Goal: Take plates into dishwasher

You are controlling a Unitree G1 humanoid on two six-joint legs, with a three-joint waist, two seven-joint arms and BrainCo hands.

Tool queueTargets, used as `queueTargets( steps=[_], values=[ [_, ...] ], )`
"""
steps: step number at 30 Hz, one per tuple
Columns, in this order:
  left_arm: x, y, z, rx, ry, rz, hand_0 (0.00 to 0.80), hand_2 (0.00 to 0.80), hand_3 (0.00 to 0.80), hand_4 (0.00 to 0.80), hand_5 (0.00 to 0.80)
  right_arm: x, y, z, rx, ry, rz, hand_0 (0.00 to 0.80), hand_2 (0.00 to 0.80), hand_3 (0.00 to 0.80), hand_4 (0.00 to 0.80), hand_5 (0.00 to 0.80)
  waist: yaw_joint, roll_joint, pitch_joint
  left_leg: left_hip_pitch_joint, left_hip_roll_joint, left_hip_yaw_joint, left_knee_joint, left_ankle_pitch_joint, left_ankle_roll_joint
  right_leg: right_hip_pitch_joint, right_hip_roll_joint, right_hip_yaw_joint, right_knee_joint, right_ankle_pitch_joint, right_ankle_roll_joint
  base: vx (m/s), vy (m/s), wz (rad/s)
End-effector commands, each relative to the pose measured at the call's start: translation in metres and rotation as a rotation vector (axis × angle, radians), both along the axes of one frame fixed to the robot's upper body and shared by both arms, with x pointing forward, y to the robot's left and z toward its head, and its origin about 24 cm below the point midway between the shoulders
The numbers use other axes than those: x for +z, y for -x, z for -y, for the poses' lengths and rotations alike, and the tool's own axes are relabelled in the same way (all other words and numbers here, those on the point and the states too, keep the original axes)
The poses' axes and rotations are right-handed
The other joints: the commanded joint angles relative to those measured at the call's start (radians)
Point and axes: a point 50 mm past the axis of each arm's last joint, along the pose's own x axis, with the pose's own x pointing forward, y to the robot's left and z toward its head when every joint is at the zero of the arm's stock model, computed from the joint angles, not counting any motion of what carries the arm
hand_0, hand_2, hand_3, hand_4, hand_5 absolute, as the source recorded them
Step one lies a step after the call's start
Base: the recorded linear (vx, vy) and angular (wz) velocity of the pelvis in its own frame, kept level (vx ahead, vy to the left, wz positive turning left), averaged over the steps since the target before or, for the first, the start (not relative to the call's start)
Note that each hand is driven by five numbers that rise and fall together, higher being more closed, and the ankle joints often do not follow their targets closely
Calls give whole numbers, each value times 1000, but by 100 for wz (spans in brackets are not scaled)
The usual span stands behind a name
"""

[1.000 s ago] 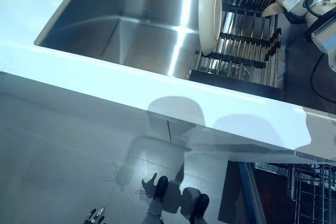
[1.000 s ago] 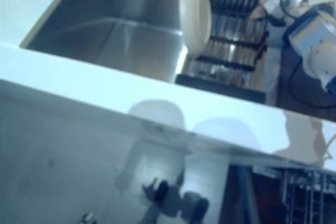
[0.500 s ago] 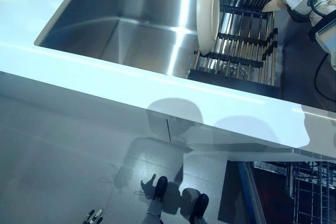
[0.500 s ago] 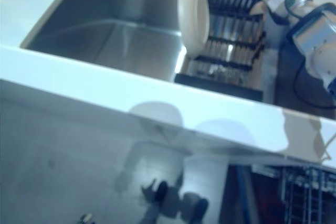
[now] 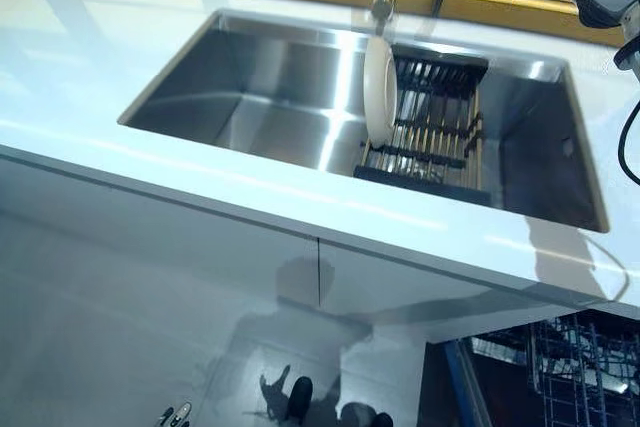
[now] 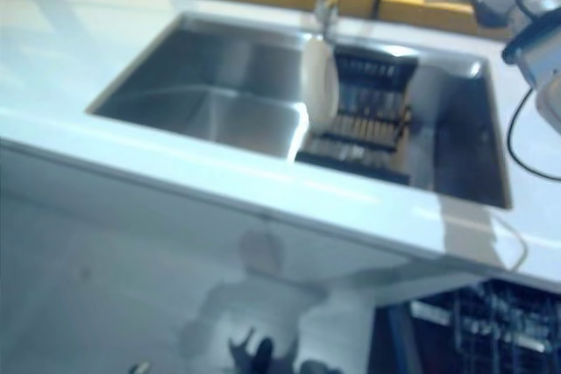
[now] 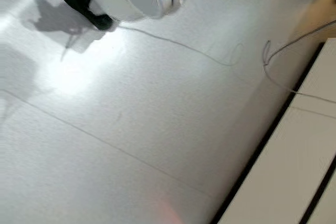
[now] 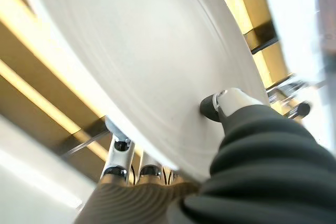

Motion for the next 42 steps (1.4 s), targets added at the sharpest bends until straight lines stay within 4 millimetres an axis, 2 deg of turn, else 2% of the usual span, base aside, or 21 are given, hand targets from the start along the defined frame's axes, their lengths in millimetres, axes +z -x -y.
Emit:
queueTargets(
  steps=[1, 4, 6, 10, 13, 18, 21, 23, 27, 29, 33, 36, 42],
  values=[
    [-11, 45, -12, 9, -66, -125, 0, 0, 0, 0, 0, 18, 15, 14, -15, -49, 74, 800, 800, 800, 800, 800, -14, -78, -114, 51, 10, 65, -5, -61, 1, 37, -69, 20, -2, 17, 130, 33, 16, -8],
    [-14, 51, -12, 5, -82, -154, 0, 0, 0, 0, 0, 15, 14, 19, 10, -111, 48, 800, 800, 800, 800, 800, -27, -93, -154, 85, 12, 78, -5, -73, 1, 62, -66, 29, -2, 12, 131, 49, 33, -5],
    [-17, 55, -11, 0, -94, -179, 0, 0, 0, 0, 0, 10, 13, 28, 19, -223, 15, 800, 800, 800, 800, 800, -45, -103, -192, 120, 14, 94, -5, -86, 3, 87, -65, 42, -2, 8, 133, 61, 66, -24],
    [-18, 57, -10, -13, -96, -190, 0, 0, 0, 0, 0, 8, 13, 34, 14, -293, -12, 800, 800, 800, 800, 800, -57, -107, -214, 143, 14, 106, -5, -94, 5, 101, -65, 52, -2, 8, 133, 37, 66, -18],
    [-23, 58, -4, -27, -89, -218, 0, 0, 0, 0, 0, -7, 6, 40, 61, -405, -126, 800, 800, 800, 800, 800, -89, -108, -261, 193, 13, 137, -5, -114, 12, 129, -68, 81, -2, 11, 136, 73, 122, -23],
    [-27, 52, 3, -30, -77, -220, 0, 0, 0, 0, 0, -28, 3, 58, 139, -654, -177, 800, 800, 800, 800, 800, -139, -101, -290, 243, 12, 179, -5, -137, 22, 148, -66, 131, -2, 24, 139, 11, 74, -44],
    [-27, 49, 3, -30, -80, -222, 0, 0, 0, 0, 0, -34, 2, 64, 155, -732, -188, 800, 800, 800, 800, 800, -151, -99, -294, 250, 12, 188, -5, -140, 22, 150, -65, 141, -2, 26, 139, -3, 34, -31],
    [-26, 42, 3, -33, -98, -219, 0, 0, 0, 0, 0, -52, 3, 83, 148, -887, -200, 800, 800, 800, 800, 800, -179, -100, -302, 267, 14, 218, -5, -148, 25, 152, -62, 168, -2, 34, 140, -9, 43, -35],
    [-24, 34, 2, -36, -111, -201, 0, 0, 0, 0, 0, -81, 11, 112, 109, -1064, -219, 800, 800, 800, 800, 800, -219, -100, -309, 283, 21, 257, -5, -152, 26, 147, -57, 202, -2, 45, 142, -10, 8, -38],
    [-23, 28, 4, -31, -110, -194, 0, 0, 0, 0, 0, -95, 19, 125, 88, -1113, -239, 800, 800, 800, 800, 800, -254, -95, -313, 291, 26, 282, -5, -157, 27, 140, -53, 226, -2, 51, 142, -11, 3, -17],
    [-23, 24, 6, -27, -111, -189, 0, 0, 0, 0, 0, -108, 26, 135, 59, -1147, -249, 800, 800, 800, 800, 800, -280, -92, -315, 299, 27, 301, -5, -161, 29, 132, -48, 247, -2, 57, 142, -5, 3, -33],
    [-23, 23, 7, -25, -114, -184, 0, 0, 0, 0, 0, -126, 39, 152, 2, -1200, -249, 800, 800, 800, 800, 800, -313, -88, -317, 311, 31, 326, -5, -167, 31, 124, -41, 276, -2, 66, 143, 13, 1, -27],
    [-21, 21, 3, -6, -121, -182, 0, 0, 0, 0, 0, -148, 61, 170, -26, -1272, -261, 800, 800, 800, 800, 800, -364, -81, -316, 323, 36, 360, -5, -177, 36, 105, -29, 318, -2, 77, 145, 1, -14, -25]
  ],
)
